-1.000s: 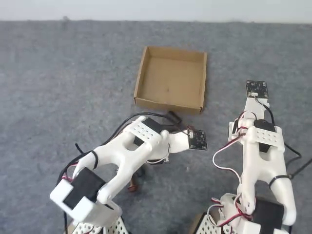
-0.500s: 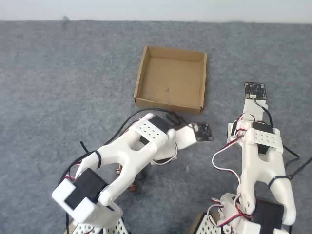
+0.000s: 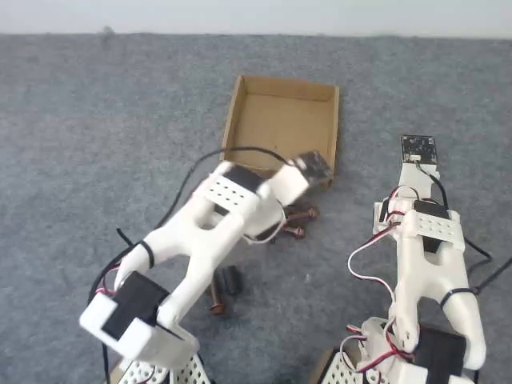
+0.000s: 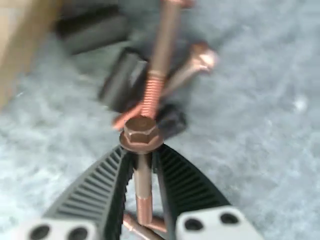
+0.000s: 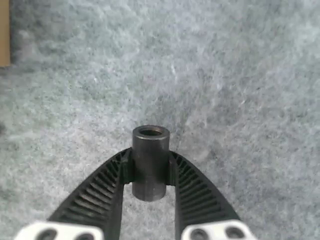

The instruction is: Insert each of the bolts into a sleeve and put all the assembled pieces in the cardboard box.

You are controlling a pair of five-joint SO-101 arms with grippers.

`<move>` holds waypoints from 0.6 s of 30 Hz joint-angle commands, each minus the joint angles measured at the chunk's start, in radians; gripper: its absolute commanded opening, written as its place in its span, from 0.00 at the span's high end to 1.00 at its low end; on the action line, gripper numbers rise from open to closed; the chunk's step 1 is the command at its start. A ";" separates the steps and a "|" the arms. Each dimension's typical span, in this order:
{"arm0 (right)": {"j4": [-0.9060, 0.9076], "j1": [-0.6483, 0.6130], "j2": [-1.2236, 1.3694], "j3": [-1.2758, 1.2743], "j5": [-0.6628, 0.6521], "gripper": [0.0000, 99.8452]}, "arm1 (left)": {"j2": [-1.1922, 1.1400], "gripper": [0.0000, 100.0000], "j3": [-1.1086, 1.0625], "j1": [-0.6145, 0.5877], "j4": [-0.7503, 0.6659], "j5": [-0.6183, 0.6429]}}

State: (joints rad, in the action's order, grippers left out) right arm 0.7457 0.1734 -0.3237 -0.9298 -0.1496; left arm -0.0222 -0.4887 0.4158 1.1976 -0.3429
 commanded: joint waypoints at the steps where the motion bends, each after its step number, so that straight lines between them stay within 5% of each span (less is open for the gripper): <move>1: -0.019 -0.013 -0.053 0.006 0.000 0.99 | 0.006 0.99 0.058 -0.051 -0.041 0.069; 10: -0.019 -0.015 -0.053 0.006 0.000 0.99 | 0.207 0.99 -0.036 -0.164 -0.158 0.176; 18: -0.019 -0.015 -0.053 0.006 0.005 0.99 | 0.304 0.99 -0.125 -0.394 -0.310 0.356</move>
State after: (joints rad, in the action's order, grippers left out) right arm 0.7457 0.1703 -0.3237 -0.9298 -0.1496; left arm 0.2094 -0.6237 0.0936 0.9244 -0.0545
